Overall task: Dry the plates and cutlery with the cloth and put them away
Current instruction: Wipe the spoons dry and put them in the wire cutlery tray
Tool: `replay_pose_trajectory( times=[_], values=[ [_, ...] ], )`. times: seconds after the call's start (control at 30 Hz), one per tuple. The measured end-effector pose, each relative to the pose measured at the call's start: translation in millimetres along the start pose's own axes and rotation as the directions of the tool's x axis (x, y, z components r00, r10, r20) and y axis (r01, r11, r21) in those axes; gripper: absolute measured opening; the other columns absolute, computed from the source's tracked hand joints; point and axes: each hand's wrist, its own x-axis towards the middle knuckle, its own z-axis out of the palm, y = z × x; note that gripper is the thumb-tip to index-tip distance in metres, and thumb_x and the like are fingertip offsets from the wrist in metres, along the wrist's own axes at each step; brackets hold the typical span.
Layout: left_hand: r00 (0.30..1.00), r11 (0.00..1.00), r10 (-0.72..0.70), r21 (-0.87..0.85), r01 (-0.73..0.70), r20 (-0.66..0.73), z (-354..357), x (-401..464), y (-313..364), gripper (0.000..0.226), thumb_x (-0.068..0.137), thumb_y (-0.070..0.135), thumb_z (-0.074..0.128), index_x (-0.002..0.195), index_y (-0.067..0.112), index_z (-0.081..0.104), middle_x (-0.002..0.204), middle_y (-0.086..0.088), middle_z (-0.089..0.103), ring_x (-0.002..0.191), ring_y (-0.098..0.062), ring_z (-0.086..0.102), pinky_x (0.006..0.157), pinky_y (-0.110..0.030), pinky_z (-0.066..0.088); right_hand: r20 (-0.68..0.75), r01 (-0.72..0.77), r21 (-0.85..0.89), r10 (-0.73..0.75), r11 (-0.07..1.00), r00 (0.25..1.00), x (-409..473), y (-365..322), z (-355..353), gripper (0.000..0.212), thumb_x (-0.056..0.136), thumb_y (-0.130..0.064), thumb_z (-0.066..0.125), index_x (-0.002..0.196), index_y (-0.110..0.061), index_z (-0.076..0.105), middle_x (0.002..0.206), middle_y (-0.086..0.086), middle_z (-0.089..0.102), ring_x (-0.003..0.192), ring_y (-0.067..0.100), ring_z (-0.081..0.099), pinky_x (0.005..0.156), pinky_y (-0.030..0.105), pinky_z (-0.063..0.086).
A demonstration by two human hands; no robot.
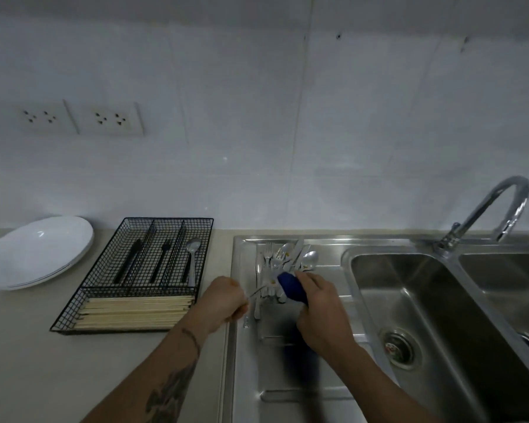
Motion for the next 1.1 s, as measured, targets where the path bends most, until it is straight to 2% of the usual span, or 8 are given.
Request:
replay_pose_trajectory(
  times=[0.13,0.27,0.37,0.67,0.8,0.9,1.0,1.1],
  values=[
    [0.983,0.959,0.182,0.216,-0.185,0.034,3.5,-40.2,7.0,0.020,0.088,0.005,0.049,0.100,0.020,0.051,0.104,-0.009,0.063,0.079,-0.017,0.062,0.059,-0.024,0.047,-0.077,0.074,-0.068,-0.079,0.995,0.994,-1.1,-11.1,-2.6,0.068,0.067,0.008,0.063,0.130,-0.015,0.055,0.125,0.004,0.056,0.111,0.025,0.049,0.093,0.039,0.048],
    [0.902,0.804,0.431,0.461,-0.376,-0.015,4.8,-75.4,13.3,0.031,0.086,0.008,0.049,0.113,0.025,0.045,0.080,-0.001,0.061,0.067,-0.015,0.057,0.055,-0.028,0.043,0.067,0.253,-0.310,-0.245,0.916,0.967,-11.8,-6.7,0.8,0.079,0.053,-0.005,0.082,0.128,-0.012,0.056,0.131,0.008,0.056,0.124,0.032,0.048,0.103,0.048,0.042],
    [0.833,0.680,0.552,0.600,-0.421,-0.041,6.6,-90.2,6.7,0.038,0.083,0.011,0.053,0.114,0.028,0.041,0.074,0.004,0.060,0.066,-0.015,0.059,0.059,-0.035,0.051,0.104,0.212,-0.362,-0.186,0.908,0.977,-21.0,0.9,-2.4,0.085,0.053,-0.010,0.084,0.132,-0.012,0.054,0.139,0.008,0.052,0.130,0.034,0.043,0.104,0.052,0.041],
    [0.748,0.557,0.663,0.681,-0.475,-0.021,11.6,-101.8,-8.5,0.036,0.090,0.022,0.056,0.116,0.033,0.034,0.074,0.008,0.057,0.064,-0.006,0.054,0.053,-0.025,0.041,0.054,0.189,-0.353,-0.182,0.916,0.982,-34.7,5.7,-21.8,0.074,0.059,-0.001,0.074,0.130,-0.014,0.055,0.136,0.002,0.053,0.124,0.029,0.048,0.104,0.040,0.043],
    [0.760,0.522,0.649,0.707,-0.477,0.033,17.7,-102.5,-12.0,0.030,0.092,0.023,0.053,0.115,0.032,0.037,0.080,0.013,0.056,0.068,-0.006,0.051,0.054,-0.024,0.031,-0.074,-0.029,-0.182,0.015,0.983,0.997,-33.7,16.6,-44.8,0.050,0.064,0.009,0.057,0.107,-0.018,0.058,0.112,-0.004,0.056,0.098,0.022,0.056,0.077,0.031,0.047],
    [0.745,0.515,0.664,0.683,-0.518,0.066,17.8,-97.7,-9.8,0.023,0.093,0.023,0.053,0.111,0.031,0.040,0.091,0.011,0.062,0.079,-0.013,0.058,0.064,-0.030,0.043,-0.222,-0.040,-0.095,0.019,0.995,0.975,-35.0,11.4,-55.1,0.051,0.061,0.013,0.057,0.104,-0.013,0.062,0.107,0.000,0.060,0.089,0.024,0.058,0.069,0.035,0.051],
    [0.699,0.468,0.703,0.653,-0.595,0.133,22.8,-96.2,-6.6,0.021,0.096,0.023,0.054,0.103,0.033,0.036,0.084,0.010,0.062,0.075,-0.012,0.059,0.067,-0.031,0.049,-0.282,0.073,-0.148,-0.113,0.986,0.953,-42.5,-4.0,-51.3,0.064,0.054,0.014,0.067,0.114,-0.008,0.063,0.117,0.007,0.062,0.100,0.028,0.059,0.081,0.036,0.052],
    [0.647,0.416,0.749,0.660,-0.626,0.143,24.5,-95.3,-5.9,0.020,0.098,0.022,0.051,0.106,0.032,0.036,0.078,0.009,0.059,0.067,-0.009,0.057,0.059,-0.026,0.048,-0.115,0.244,-0.285,-0.286,0.927,0.951,-51.8,-3.0,-33.0,0.082,0.047,0.004,0.081,0.125,-0.009,0.059,0.128,0.008,0.059,0.118,0.029,0.055,0.103,0.037,0.042]
  ],
)
